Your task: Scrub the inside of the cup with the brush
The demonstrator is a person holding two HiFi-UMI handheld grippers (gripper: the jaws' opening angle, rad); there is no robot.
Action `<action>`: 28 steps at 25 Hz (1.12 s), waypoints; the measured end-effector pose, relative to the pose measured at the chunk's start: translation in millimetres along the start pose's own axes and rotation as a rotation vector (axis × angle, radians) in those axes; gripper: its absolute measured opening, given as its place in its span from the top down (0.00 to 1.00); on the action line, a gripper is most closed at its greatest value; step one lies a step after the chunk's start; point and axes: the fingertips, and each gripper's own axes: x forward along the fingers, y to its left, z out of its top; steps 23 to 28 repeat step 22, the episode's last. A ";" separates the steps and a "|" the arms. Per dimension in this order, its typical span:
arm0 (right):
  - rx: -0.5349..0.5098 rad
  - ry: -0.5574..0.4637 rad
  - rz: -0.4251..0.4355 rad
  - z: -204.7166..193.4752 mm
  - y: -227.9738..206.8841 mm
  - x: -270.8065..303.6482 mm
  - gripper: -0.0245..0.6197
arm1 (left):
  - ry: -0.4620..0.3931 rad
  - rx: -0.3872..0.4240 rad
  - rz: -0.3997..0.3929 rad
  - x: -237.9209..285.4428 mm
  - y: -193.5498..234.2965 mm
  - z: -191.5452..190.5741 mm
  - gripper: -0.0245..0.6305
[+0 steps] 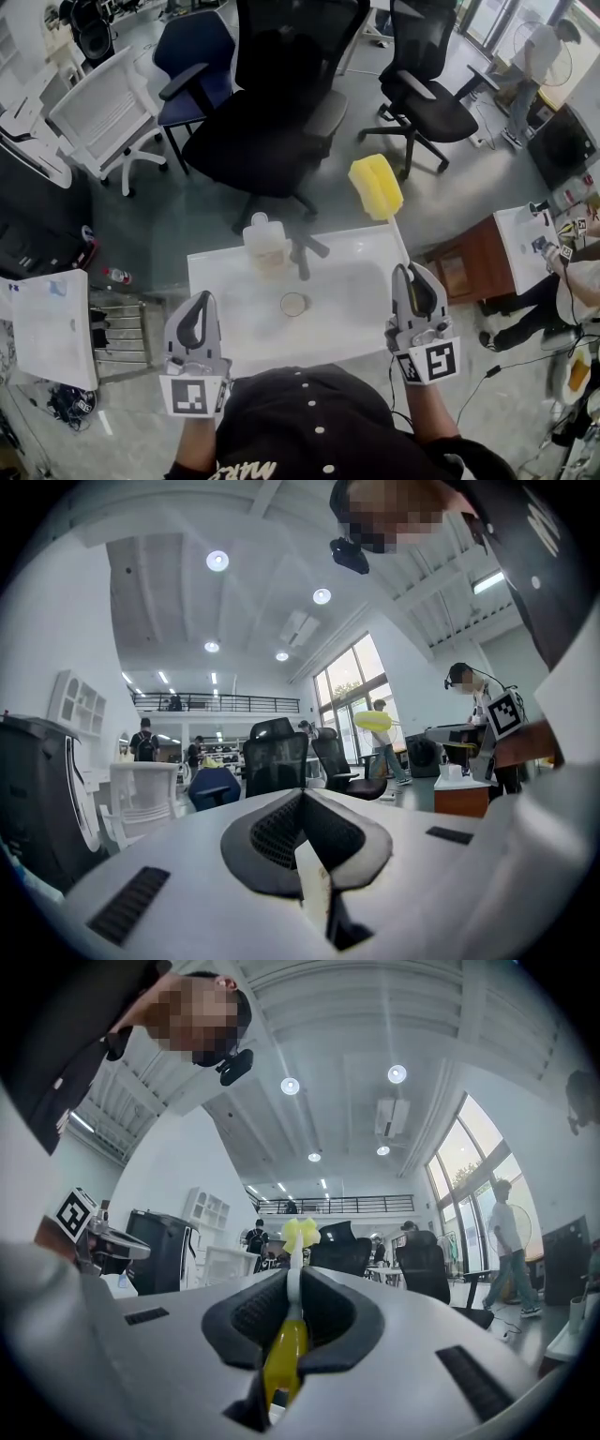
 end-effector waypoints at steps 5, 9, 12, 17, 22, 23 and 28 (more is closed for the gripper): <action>-0.008 0.002 0.014 -0.2 4.9 2.9 0.89 | 0.003 0.030 -0.009 1.3 -0.5 -0.4 0.92; -0.007 0.005 0.023 -2.0 9.0 5.5 0.89 | 0.002 0.024 -0.006 1.7 2.4 -1.2 0.92; -0.005 0.003 0.026 -0.5 11.4 7.3 0.89 | 0.009 0.023 -0.009 2.1 2.1 -1.0 0.92; -0.009 0.000 0.029 -1.3 14.0 7.3 0.89 | 0.007 0.029 -0.009 2.1 0.1 -1.4 0.92; -0.015 0.002 0.028 1.3 14.2 8.4 0.89 | 0.008 0.022 -0.008 2.3 -0.9 1.4 0.92; -0.015 0.002 0.028 1.3 14.2 8.4 0.89 | 0.008 0.022 -0.008 2.3 -0.9 1.4 0.92; -0.015 0.002 0.028 1.3 14.2 8.4 0.89 | 0.008 0.022 -0.008 2.3 -0.9 1.4 0.92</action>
